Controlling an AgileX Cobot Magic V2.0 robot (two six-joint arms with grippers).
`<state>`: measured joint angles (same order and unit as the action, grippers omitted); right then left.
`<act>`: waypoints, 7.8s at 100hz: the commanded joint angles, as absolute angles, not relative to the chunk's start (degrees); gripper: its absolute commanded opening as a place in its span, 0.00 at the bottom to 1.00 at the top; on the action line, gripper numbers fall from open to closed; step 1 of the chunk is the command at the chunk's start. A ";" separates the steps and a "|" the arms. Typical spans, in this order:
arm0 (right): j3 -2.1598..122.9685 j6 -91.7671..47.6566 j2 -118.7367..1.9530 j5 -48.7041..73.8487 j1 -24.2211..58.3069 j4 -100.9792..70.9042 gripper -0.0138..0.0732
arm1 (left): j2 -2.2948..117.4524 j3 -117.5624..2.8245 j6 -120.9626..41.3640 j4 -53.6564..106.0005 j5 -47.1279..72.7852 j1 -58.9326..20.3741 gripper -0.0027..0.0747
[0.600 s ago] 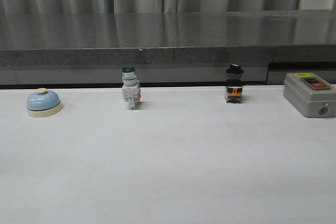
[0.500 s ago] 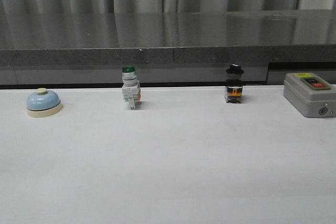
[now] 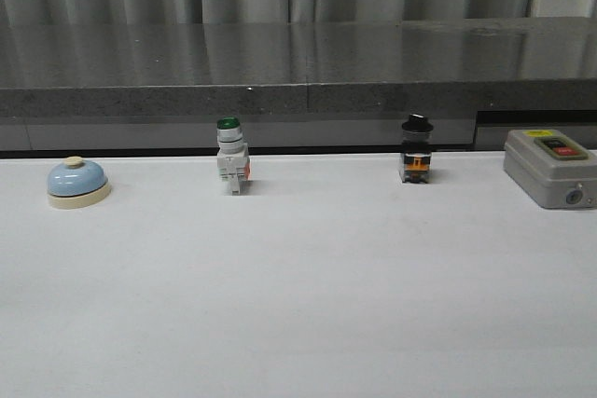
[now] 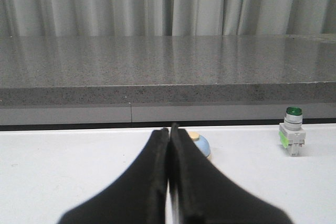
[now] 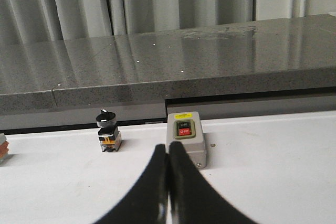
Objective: Place and press bell with both arms
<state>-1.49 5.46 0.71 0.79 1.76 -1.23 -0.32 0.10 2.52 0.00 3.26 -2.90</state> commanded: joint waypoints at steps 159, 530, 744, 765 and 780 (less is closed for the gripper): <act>-0.66 5.13 1.41 -4.13 1.44 -0.92 0.09 | 67.21 -49.61 1.93 5.74 24.27 -2.91 0.01; -0.66 5.13 1.41 -4.13 1.44 -0.92 0.09 | 125.30 -122.42 -2.66 7.30 65.62 -43.03 0.37; -0.66 5.13 1.41 -4.13 1.44 -0.92 0.09 | 112.49 -122.30 3.60 1.82 67.54 -39.05 0.30; -0.66 5.13 1.41 -4.13 1.44 -0.92 0.09 | 108.16 -122.06 3.60 1.70 69.12 -34.47 0.30; -0.66 5.13 1.41 -4.13 1.44 -0.92 0.09 | 104.83 -121.44 3.60 1.70 69.68 -30.02 0.25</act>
<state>-1.49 5.46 0.71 0.79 1.76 -1.15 110.14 -120.47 2.95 1.63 71.35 -32.25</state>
